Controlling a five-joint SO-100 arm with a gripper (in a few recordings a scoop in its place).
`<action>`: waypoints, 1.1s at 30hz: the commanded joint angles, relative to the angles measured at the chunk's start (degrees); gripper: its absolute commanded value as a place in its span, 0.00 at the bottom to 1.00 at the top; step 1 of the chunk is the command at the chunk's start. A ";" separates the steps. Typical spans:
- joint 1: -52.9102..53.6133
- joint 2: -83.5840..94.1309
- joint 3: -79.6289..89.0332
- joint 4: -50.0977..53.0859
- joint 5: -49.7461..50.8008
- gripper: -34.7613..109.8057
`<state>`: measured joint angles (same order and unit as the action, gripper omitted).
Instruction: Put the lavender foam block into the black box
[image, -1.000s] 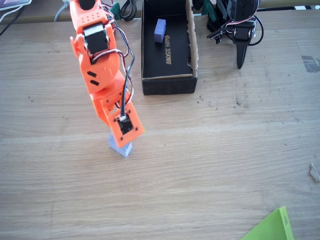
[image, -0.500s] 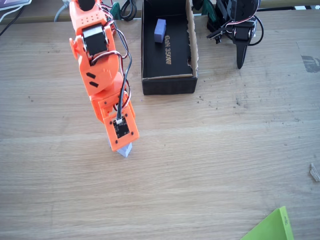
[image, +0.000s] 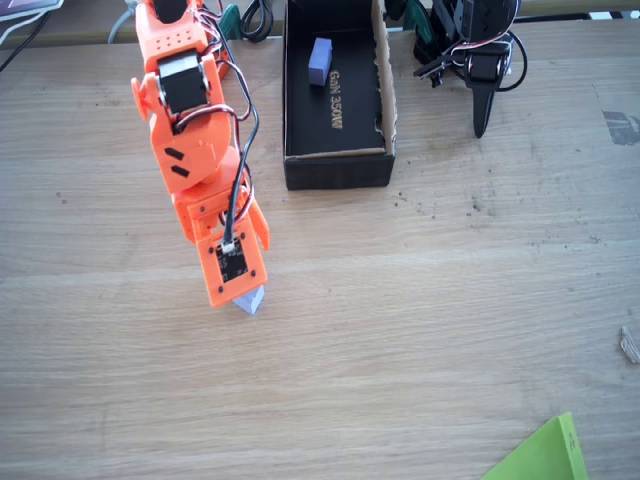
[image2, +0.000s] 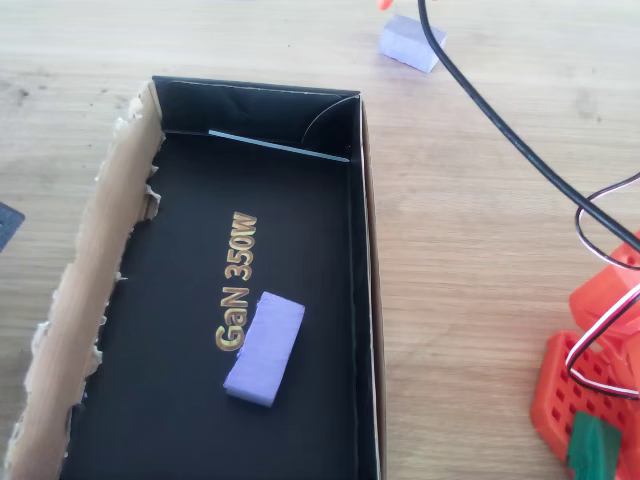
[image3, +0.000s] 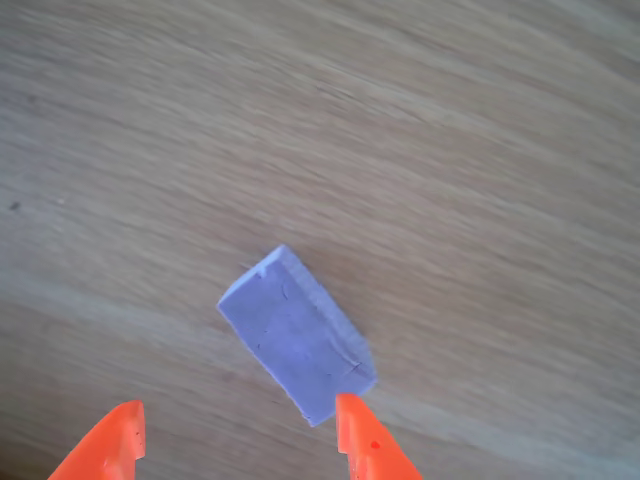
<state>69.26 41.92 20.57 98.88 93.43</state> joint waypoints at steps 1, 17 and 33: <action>1.85 1.32 -1.58 0.26 -0.44 0.41; 0.70 0.44 -1.58 4.31 6.06 0.43; -2.72 1.49 -1.49 8.17 18.72 0.47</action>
<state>66.80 40.08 20.57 106.44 110.21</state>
